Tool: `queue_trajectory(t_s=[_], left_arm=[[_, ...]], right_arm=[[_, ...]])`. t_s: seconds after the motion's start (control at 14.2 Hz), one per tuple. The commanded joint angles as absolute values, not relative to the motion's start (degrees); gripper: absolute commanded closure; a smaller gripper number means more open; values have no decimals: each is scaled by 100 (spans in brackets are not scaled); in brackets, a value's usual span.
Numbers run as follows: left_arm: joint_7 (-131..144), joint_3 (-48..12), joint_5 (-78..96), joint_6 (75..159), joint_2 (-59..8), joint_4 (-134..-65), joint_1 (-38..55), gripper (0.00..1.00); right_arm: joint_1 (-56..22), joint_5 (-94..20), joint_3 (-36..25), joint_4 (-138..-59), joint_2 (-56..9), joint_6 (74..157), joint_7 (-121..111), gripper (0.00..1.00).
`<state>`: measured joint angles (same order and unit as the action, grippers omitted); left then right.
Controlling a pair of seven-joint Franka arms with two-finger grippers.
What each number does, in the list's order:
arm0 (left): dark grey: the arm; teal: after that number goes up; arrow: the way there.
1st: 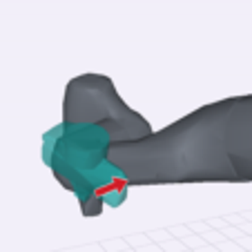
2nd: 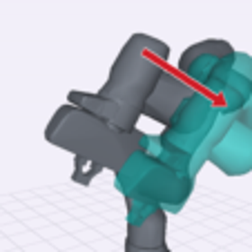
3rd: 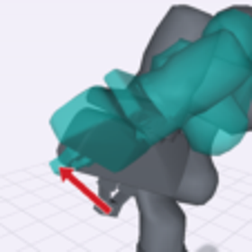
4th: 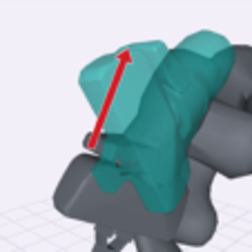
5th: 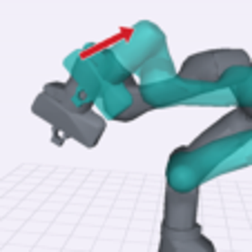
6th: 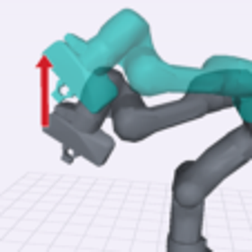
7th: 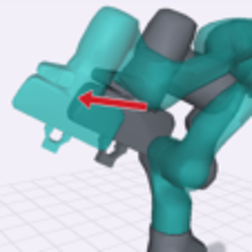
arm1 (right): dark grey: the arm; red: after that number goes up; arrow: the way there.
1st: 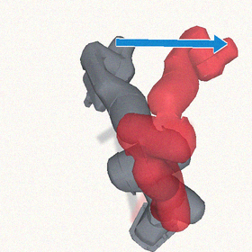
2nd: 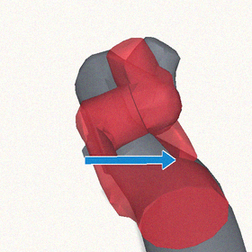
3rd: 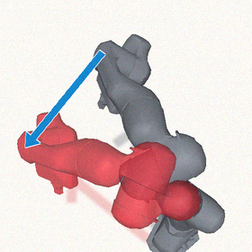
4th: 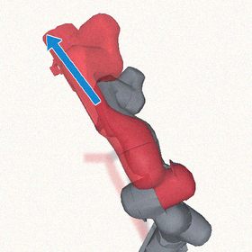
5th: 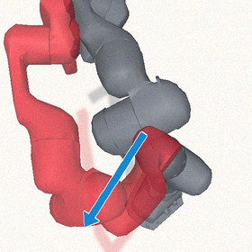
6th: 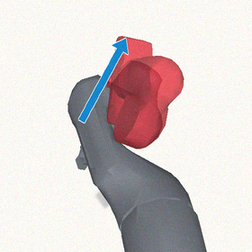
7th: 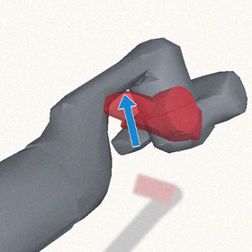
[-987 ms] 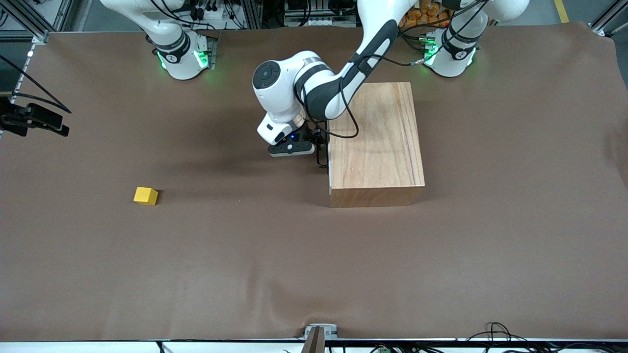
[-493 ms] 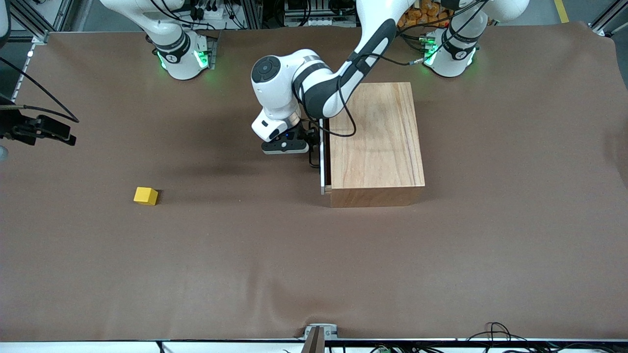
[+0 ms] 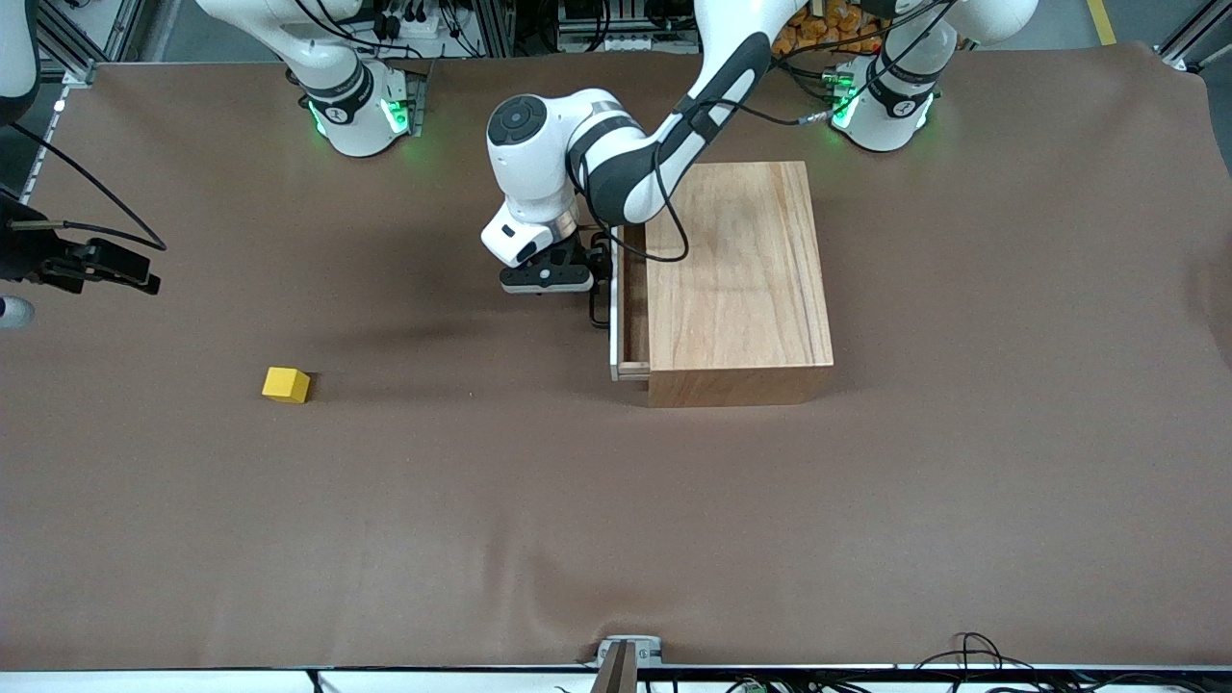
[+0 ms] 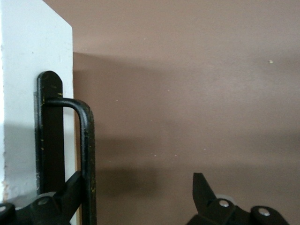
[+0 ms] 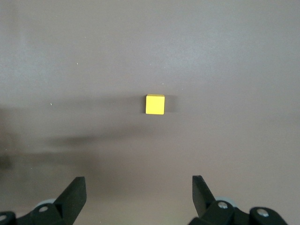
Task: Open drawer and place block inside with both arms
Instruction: 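Pull the drawer handle outward from the box with the left gripper, then pull the drawer further open while the right gripper reaches the yellow cube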
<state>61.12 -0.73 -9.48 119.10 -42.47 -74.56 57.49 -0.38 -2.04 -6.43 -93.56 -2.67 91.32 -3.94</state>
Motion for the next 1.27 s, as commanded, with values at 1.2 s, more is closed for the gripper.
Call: queue_trajectory(t_s=[1.2], left_arm=[[6592, -422, -940, 13412, -4482, -7269, 5941, 0]], right_arm=[[79, -236, -615, -9325, -1492, 10097, -1125, 0]])
